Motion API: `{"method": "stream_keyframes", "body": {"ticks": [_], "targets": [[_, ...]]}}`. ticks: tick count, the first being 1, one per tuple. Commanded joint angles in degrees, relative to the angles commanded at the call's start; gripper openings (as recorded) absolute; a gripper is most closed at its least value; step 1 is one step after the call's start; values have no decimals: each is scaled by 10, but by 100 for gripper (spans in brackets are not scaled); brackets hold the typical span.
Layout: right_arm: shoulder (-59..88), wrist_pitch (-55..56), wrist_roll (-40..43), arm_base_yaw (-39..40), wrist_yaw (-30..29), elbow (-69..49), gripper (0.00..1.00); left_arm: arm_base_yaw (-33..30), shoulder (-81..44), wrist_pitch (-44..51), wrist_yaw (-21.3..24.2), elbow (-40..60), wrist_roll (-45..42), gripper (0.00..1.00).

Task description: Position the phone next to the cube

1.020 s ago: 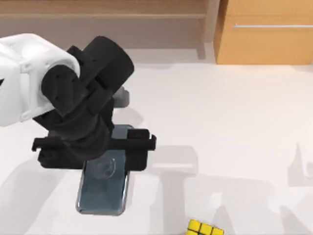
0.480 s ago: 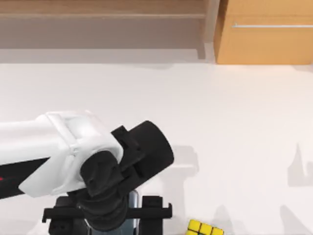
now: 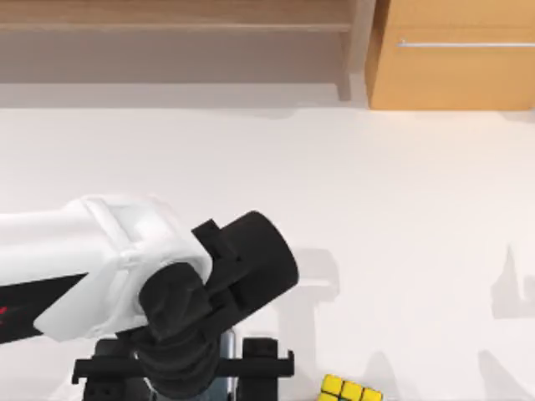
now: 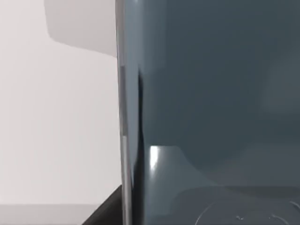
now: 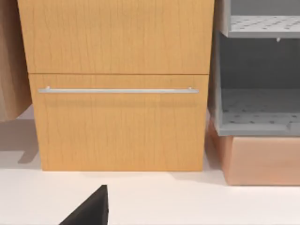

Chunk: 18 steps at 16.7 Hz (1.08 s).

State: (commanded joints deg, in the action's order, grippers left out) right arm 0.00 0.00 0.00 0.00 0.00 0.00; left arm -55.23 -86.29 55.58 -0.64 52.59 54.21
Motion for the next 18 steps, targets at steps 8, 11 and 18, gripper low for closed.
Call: {"method": "stream_keyframes", "body": {"ticks": [8, 11, 18], "targets": [[0, 0, 0, 0, 0, 0, 100, 0, 5, -13, 1, 32, 0, 0], [0, 0, 0, 0, 0, 0, 100, 0, 9, -22, 2, 53, -1, 0], [0, 0, 0, 0, 0, 0, 100, -1, 21, -49, 4, 108, -4, 0]]}}
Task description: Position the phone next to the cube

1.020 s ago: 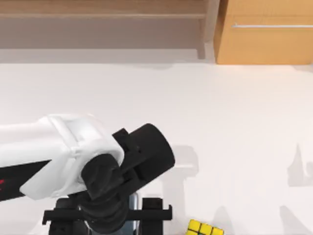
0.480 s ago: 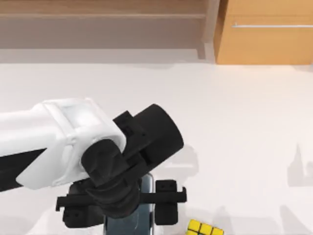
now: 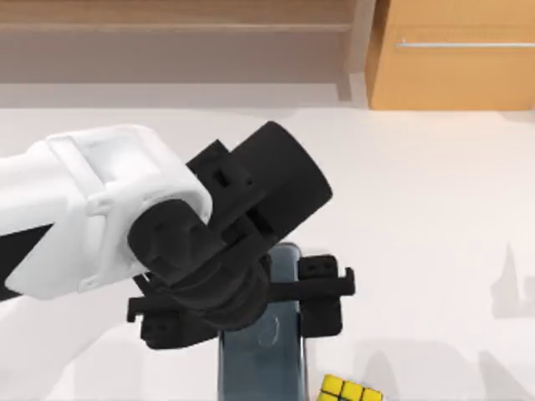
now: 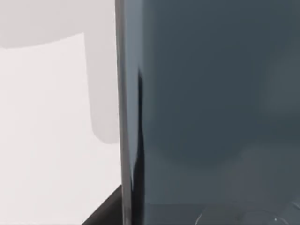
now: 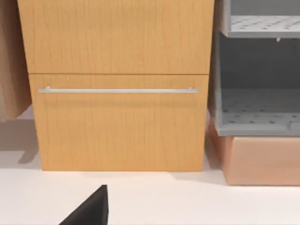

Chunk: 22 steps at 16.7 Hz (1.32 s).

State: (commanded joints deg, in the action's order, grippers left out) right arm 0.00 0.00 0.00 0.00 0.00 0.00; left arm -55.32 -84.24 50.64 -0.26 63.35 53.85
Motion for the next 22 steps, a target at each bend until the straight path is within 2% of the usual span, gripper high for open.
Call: {"method": "stream_keyframes", "body": {"ticks": [11, 22], "targets": [[0, 0, 0, 0, 0, 0, 100, 2, 20, -49, 6, 34, -2, 0], [0, 0, 0, 0, 0, 0, 100, 0, 8, -79, 4, -37, 1, 0]]}}
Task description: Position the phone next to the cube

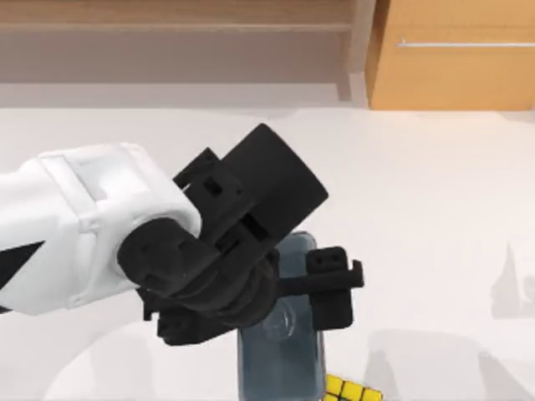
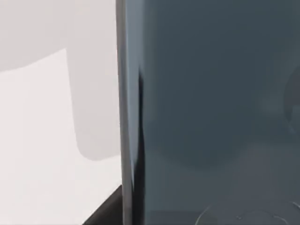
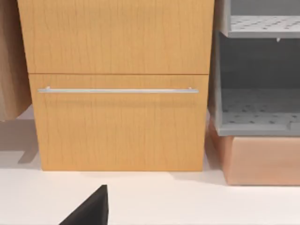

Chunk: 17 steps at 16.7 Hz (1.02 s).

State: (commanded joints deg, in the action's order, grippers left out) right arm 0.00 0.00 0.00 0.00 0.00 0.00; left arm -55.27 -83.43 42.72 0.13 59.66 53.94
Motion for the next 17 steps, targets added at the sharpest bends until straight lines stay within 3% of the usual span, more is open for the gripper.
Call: {"method": "stream_keyframes", "body": {"ticks": [13, 17], "targets": [[0, 0, 0, 0, 0, 0, 100, 0, -90, -13, -8, -153, 2, 0], [0, 0, 0, 0, 0, 0, 100, 0, -90, -13, -8, -153, 2, 0]]}}
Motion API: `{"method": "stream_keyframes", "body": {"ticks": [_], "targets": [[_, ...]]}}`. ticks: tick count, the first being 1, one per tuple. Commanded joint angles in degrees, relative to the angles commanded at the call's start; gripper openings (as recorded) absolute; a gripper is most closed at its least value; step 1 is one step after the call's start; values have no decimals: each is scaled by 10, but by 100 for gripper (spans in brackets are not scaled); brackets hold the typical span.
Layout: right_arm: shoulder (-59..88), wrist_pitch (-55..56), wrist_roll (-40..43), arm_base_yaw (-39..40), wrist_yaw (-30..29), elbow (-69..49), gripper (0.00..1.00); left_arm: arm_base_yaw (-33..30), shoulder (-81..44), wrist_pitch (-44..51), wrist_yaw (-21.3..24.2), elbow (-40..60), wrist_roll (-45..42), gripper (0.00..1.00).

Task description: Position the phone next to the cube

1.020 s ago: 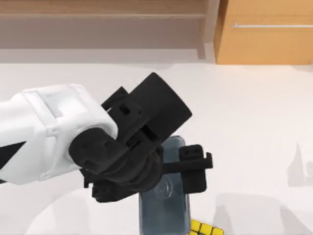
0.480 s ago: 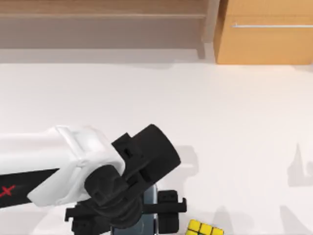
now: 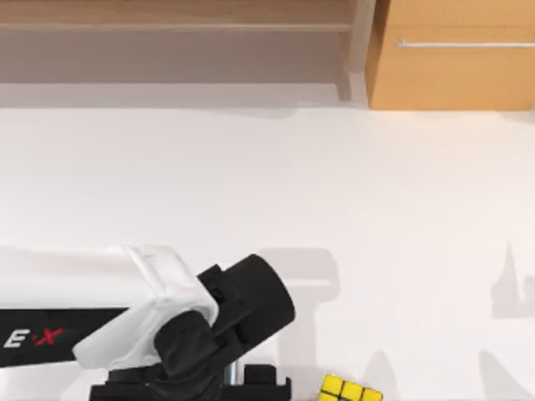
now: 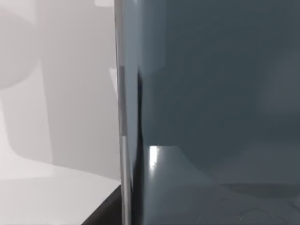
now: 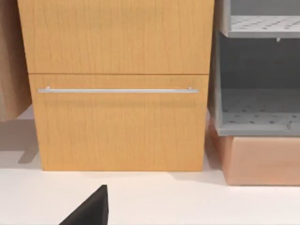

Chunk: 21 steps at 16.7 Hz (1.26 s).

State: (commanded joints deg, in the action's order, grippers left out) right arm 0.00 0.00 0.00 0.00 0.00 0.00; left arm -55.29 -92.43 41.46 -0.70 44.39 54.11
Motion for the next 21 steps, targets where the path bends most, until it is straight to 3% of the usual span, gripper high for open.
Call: {"method": "stream_keyframes", "body": {"ticks": [2, 15, 21], "targets": [[0, 0, 0, 0, 0, 0, 100, 0, 0, 0, 0, 0, 0, 0], [0, 0, 0, 0, 0, 0, 100, 0, 0, 0, 0, 0, 0, 98], [0, 0, 0, 0, 0, 0, 100, 0, 0, 0, 0, 0, 0, 100]]}}
